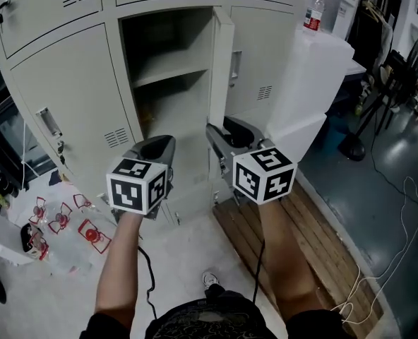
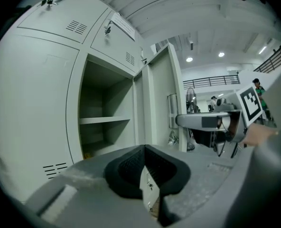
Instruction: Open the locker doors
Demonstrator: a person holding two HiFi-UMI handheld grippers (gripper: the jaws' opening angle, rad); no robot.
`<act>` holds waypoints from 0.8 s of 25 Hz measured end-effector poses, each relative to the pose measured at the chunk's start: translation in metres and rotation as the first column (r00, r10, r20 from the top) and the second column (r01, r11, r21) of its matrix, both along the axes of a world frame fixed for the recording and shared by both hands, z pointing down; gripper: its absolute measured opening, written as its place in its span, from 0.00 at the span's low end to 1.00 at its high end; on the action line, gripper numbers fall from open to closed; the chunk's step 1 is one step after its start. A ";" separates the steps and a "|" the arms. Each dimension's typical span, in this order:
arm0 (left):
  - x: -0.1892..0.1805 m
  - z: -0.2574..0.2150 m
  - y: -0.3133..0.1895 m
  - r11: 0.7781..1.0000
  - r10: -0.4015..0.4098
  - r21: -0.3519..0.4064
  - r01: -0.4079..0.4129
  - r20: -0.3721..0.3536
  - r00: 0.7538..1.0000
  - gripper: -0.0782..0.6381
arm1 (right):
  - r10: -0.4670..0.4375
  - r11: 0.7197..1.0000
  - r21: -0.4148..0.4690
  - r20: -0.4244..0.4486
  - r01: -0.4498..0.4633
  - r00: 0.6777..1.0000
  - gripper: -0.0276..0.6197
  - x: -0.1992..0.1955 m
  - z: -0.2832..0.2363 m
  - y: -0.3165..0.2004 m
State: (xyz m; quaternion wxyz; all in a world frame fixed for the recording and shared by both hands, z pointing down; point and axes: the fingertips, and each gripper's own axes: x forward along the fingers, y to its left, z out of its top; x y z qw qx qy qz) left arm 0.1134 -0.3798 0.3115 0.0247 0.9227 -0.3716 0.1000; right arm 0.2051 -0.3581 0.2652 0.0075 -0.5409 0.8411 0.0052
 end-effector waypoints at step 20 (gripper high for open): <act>0.089 0.000 -0.004 0.990 0.142 0.013 -0.142 -0.011 0.990 0.11 | 0.066 0.998 0.010 0.009 -0.066 0.998 0.24 0.079 -0.001 0.016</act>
